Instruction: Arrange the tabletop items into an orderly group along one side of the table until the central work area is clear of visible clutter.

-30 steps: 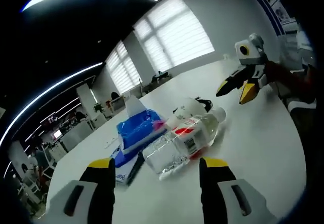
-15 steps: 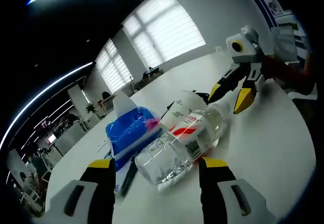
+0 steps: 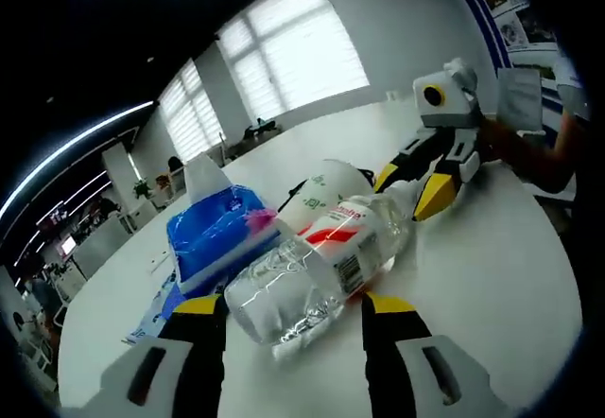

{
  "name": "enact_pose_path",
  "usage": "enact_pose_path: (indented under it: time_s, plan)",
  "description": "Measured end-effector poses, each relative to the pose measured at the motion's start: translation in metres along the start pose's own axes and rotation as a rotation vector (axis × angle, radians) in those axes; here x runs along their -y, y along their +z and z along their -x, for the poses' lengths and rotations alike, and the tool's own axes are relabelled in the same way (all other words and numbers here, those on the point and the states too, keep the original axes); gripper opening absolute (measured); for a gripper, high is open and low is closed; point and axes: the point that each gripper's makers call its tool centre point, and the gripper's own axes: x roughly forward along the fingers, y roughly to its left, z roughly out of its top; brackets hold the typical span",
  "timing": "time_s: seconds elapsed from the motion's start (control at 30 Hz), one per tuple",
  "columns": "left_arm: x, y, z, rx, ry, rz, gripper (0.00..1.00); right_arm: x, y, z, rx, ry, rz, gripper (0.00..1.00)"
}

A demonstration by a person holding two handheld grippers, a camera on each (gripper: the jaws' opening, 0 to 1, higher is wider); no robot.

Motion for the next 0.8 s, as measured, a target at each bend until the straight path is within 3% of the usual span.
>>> enact_pose_path:
  time_s: [0.17, 0.43, 0.6, 0.8]
  plan:
    - [-0.002, -0.002, -0.004, -0.018, -0.008, -0.029, 0.52, -0.001, 0.0, -0.001, -0.002, 0.001, 0.012, 0.33]
    - [-0.002, -0.007, -0.004, -0.055, -0.059, -0.09, 0.52, 0.005, -0.011, -0.008, -0.071, -0.049, 0.06, 0.32]
    - [-0.005, -0.005, -0.003, -0.054, -0.089, -0.082, 0.48, 0.006, -0.013, -0.009, -0.075, -0.049, 0.055, 0.33]
    - [-0.006, -0.005, -0.01, -0.068, -0.111, -0.132, 0.49, 0.007, -0.014, -0.01, -0.068, -0.062, 0.06, 0.34]
